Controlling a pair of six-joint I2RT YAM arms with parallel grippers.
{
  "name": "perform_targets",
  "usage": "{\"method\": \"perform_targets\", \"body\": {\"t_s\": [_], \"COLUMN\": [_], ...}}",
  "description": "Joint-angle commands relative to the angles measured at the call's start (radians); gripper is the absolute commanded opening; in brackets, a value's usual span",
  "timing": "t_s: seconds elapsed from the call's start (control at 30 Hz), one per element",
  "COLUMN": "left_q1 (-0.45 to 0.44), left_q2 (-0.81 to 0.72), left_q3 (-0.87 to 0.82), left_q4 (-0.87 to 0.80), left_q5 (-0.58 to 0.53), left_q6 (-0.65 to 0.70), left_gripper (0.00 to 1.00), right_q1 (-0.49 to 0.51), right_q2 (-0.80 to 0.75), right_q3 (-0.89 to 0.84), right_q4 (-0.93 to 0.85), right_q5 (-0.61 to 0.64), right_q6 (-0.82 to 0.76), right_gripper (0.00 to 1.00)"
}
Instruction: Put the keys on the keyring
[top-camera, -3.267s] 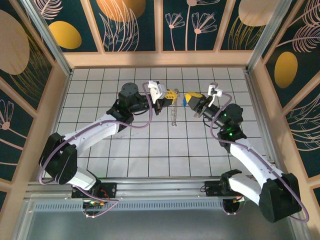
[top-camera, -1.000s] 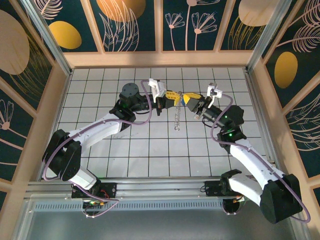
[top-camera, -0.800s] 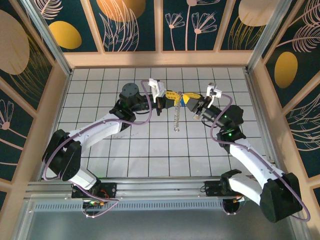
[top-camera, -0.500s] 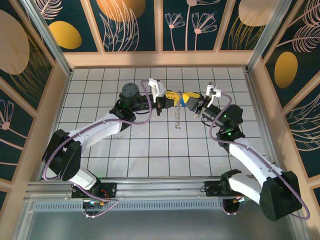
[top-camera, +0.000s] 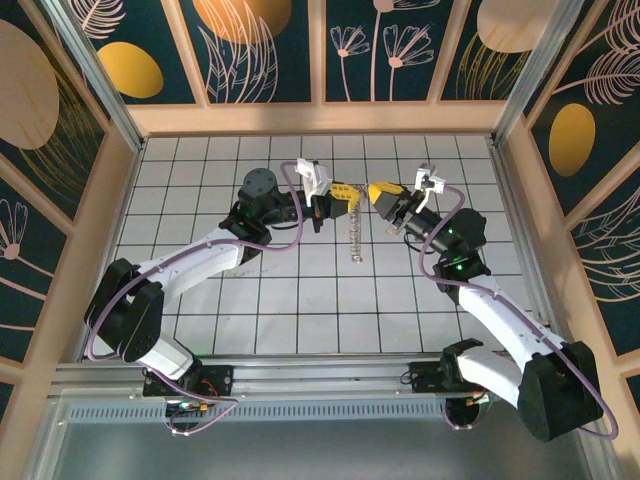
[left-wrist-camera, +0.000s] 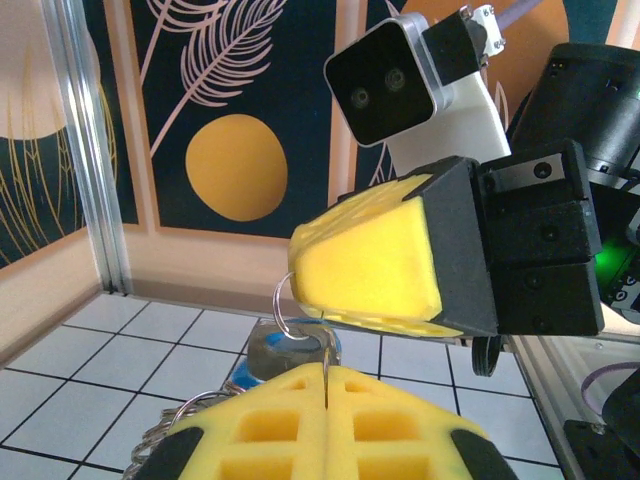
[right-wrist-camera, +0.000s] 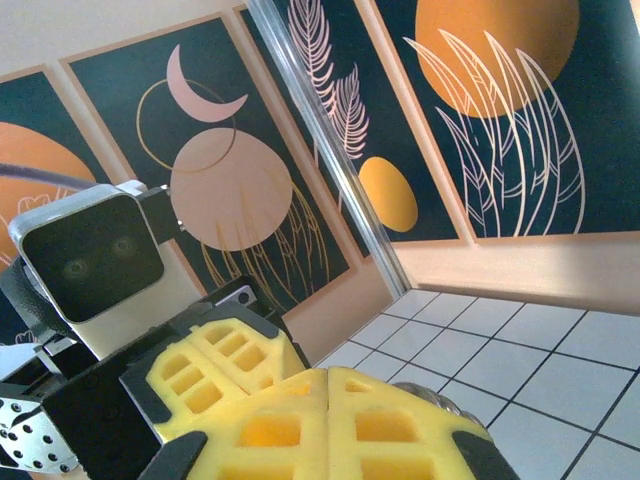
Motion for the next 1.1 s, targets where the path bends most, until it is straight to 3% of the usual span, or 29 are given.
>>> {"method": "perform_targets", "body": {"t_s": [0.0,0.47,1.07], "left_q1": [-0.004,-0.005,-0.003], "left_q2": [-0.026,-0.019,-0.013], "left_q3": [-0.005,-0.002,0.004], "left_q4": [0.075,0.067,0.072], "left_q5": [-0.004,-0.016,-0.010], "left_q6": [-0.010,-0.004,-0.009], "left_gripper": [0.00,0.00,0.00], "right_q1": [-0.008,-0.007,0.019], "right_q2": [-0.012,-0.105,0.004], "right_q3": [-0.015,-0.010,0.002], "right_q4": [0.025,-0.005,0.095], "right_q5": [0.007,0.002,-0.022], "right_q6": [-0.001,0.012,0.057], "right_gripper": [0.00,0.00,0.00]}}
